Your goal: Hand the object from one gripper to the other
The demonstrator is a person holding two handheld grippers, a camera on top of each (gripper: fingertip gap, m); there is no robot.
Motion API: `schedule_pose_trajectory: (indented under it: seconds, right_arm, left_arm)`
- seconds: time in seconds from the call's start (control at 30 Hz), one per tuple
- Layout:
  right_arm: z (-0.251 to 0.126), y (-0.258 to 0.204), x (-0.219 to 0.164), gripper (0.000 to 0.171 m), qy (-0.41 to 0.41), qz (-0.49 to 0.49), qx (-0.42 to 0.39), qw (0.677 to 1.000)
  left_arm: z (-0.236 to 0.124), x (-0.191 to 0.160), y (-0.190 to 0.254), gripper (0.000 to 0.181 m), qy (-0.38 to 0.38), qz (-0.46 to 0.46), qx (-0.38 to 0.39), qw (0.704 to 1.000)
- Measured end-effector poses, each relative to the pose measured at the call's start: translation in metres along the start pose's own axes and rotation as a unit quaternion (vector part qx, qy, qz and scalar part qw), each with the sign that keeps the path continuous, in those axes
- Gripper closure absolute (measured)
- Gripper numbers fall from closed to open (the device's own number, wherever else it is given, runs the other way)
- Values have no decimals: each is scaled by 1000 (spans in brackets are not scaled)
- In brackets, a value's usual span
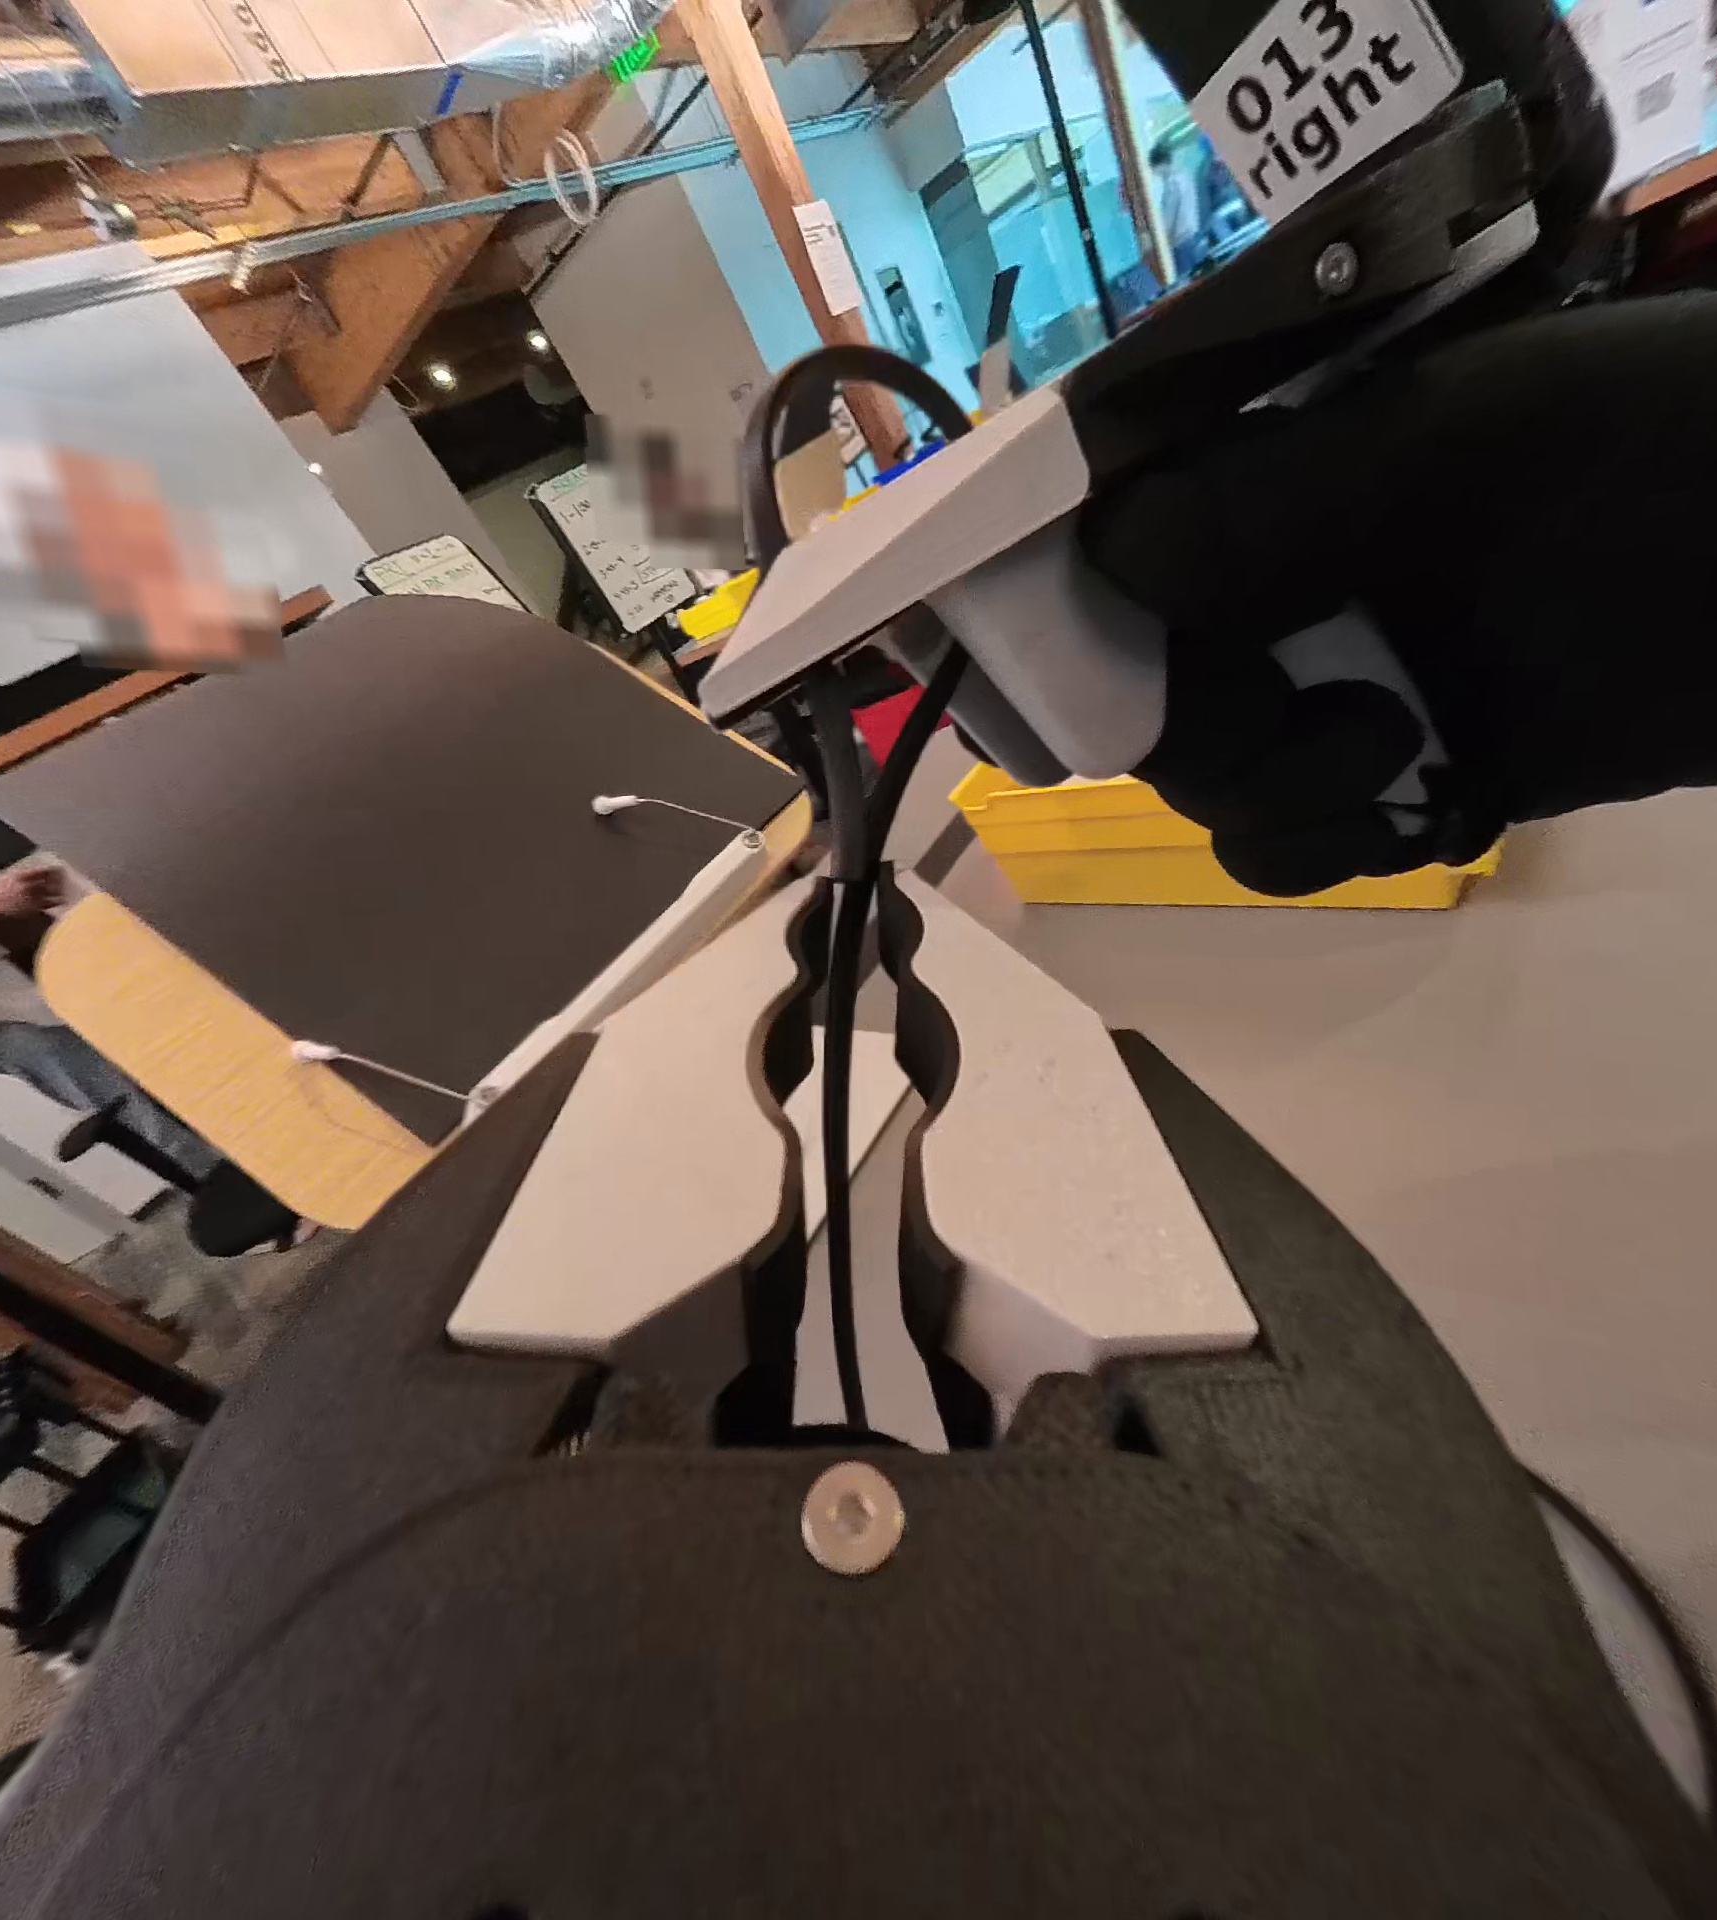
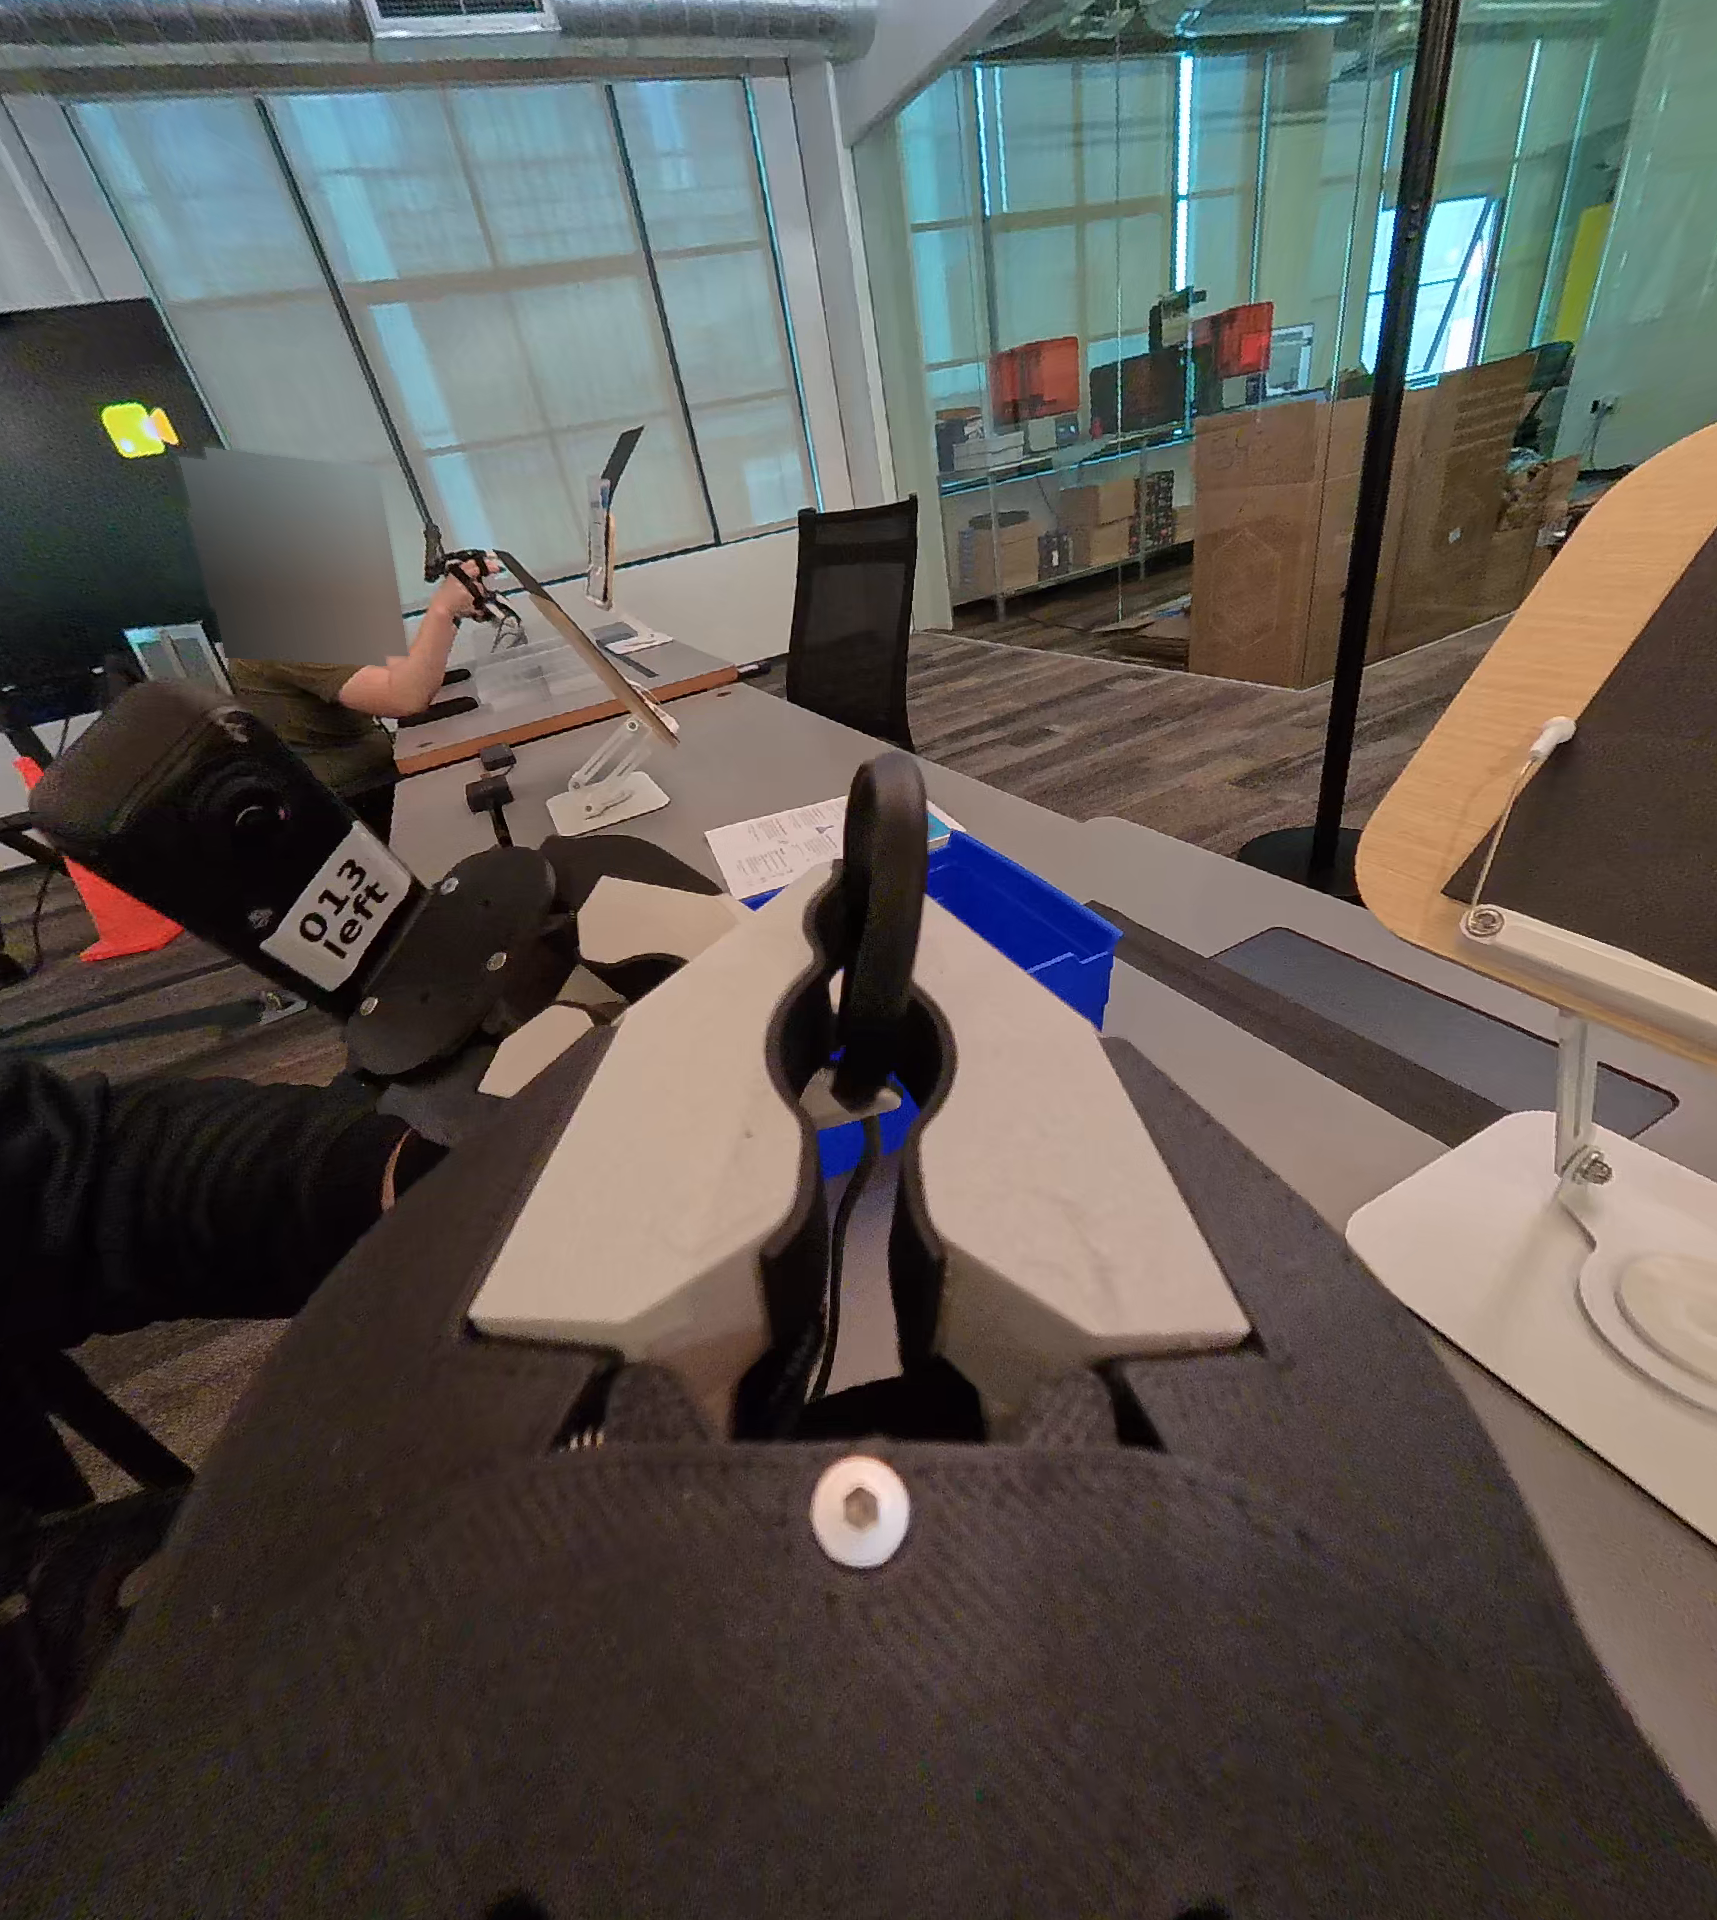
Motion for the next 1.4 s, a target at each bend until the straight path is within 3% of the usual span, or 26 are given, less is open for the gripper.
schedule_pose_trajectory:
  seconds: [0.03,0.17,0.43,0.47,0.53,0.6,0.67,0.8,0.93,1.2,1.33,1.37,1.4]
  right_arm:
    - [0,1,0,171,1,1,-3,1000]
    - [5,-2,-5,170,2,8,-1,1000]
    - [5,1,-6,169,-6,-2,-18,1000]
    - [6,2,-7,161,-9,-4,-18,1000]
    - [7,5,-8,122,-22,-1,-21,1000]
    - [4,7,-5,114,-11,-8,-23,1000]
    - [1,7,-1,93,-10,-17,-19,1000]
    - [-8,2,-3,85,-28,-39,43,998]
    - [-3,-4,-30,101,-74,-87,83,990]
    - [44,-43,-102,122,-160,-123,152,968]
    - [49,-42,-132,151,-204,-144,161,955]
    - [48,-41,-135,169,-205,-139,167,954]
    - [48,-40,-137,170,-204,-131,172,955]
  left_arm:
    - [-1,2,-1,167,6,8,11,1000]
    - [1,5,2,179,-17,44,21,999]
    - [-1,4,-2,180,-34,22,9,999]
    - [-1,5,-3,180,-34,13,2,999]
    - [-4,6,-8,180,-27,-16,-8,999]
    - [-6,7,-14,180,-15,-59,-31,998]
    - [-10,9,-20,180,21,-122,-74,990]
    - [-25,11,-44,180,106,-243,-122,956]
    - [-41,23,-60,180,154,-291,-143,933]
    - [-49,53,-49,180,184,-284,-174,925]
    - [-53,59,-49,180,195,-287,-179,921]
    - [-54,60,-50,180,196,-288,-180,920]
    - [-55,60,-51,180,194,-286,-177,922]
Point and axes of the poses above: each gripper's, where its closed fingertips meet, z out along the fingers, x out of its top, y = z × x across the jaws, the point moved 6 cm from there along -z, back along the fingers, and after that the axes turned 11 degrees about -x, right-handed, at the moved point
